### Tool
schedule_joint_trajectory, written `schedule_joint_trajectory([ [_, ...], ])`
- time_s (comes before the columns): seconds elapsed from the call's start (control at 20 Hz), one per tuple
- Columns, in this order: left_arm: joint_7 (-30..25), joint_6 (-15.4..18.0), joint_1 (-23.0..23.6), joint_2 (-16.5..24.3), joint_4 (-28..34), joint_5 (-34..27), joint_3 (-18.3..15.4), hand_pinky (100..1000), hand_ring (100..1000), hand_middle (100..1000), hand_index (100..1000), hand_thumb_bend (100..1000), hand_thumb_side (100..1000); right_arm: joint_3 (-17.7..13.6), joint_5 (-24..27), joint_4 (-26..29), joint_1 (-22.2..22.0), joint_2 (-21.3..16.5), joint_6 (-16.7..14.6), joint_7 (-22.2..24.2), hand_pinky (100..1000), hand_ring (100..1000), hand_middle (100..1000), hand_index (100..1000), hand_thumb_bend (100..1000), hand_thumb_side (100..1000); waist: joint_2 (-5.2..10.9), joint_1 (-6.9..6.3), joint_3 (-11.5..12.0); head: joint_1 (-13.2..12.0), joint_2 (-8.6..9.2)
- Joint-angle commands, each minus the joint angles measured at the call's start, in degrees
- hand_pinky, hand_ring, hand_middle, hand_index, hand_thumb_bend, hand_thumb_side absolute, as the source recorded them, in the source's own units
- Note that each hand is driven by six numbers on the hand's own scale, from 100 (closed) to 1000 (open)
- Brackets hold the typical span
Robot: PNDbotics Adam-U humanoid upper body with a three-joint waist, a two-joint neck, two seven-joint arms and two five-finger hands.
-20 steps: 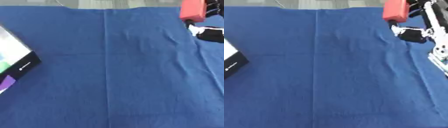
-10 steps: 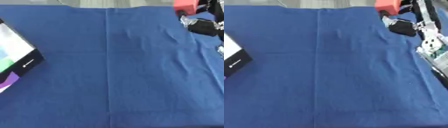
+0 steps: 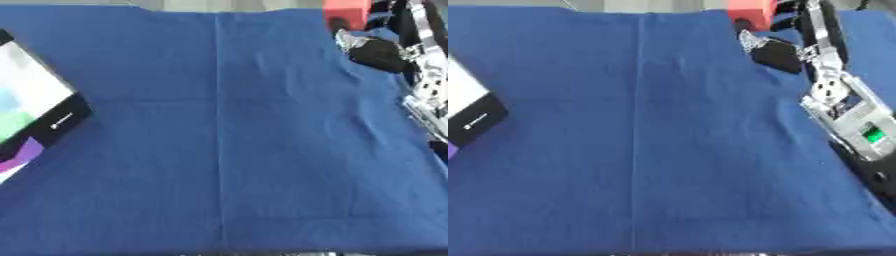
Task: Pick up the objects with one hand, pass them to the other hand, and then place them into the box on the other side of the table.
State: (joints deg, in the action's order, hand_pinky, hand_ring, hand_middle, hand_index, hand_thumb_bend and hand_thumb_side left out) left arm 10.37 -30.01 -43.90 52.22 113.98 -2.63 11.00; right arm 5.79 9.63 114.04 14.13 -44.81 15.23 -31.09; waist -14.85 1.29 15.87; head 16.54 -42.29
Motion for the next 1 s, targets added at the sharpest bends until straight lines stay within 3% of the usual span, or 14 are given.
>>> schedule_joint_trajectory([
  [0.05, -1.29, 1.06, -2.69, 0.35, 0.61, 0.76, 0.80, 913, 733, 623, 724, 100, 409, 1.12, 0.46, 0.55, 1.24, -0.09, 0.65, -0.49, 612, 702, 458, 454, 100, 100, 1.64, -0.11, 0.26, 0.18, -0.38],
  [0.75, -11.54, 3.06, -10.83, -3.55, 0.61, 6.35, 7.45, 890, 737, 637, 735, 100, 365, 7.10, -0.54, 0.55, 3.98, 4.10, 2.24, -0.53, 606, 698, 462, 457, 100, 100, 1.24, -0.14, 1.42, -1.01, 0.37],
  [1.0, -17.61, 3.75, -14.74, -6.46, 0.61, 8.00, 11.00, 888, 740, 647, 742, 100, 366, 8.66, -1.18, 0.55, 5.25, 4.87, 2.65, -0.08, 606, 696, 464, 460, 100, 100, 1.17, -0.25, 2.23, -0.60, 0.47],
])
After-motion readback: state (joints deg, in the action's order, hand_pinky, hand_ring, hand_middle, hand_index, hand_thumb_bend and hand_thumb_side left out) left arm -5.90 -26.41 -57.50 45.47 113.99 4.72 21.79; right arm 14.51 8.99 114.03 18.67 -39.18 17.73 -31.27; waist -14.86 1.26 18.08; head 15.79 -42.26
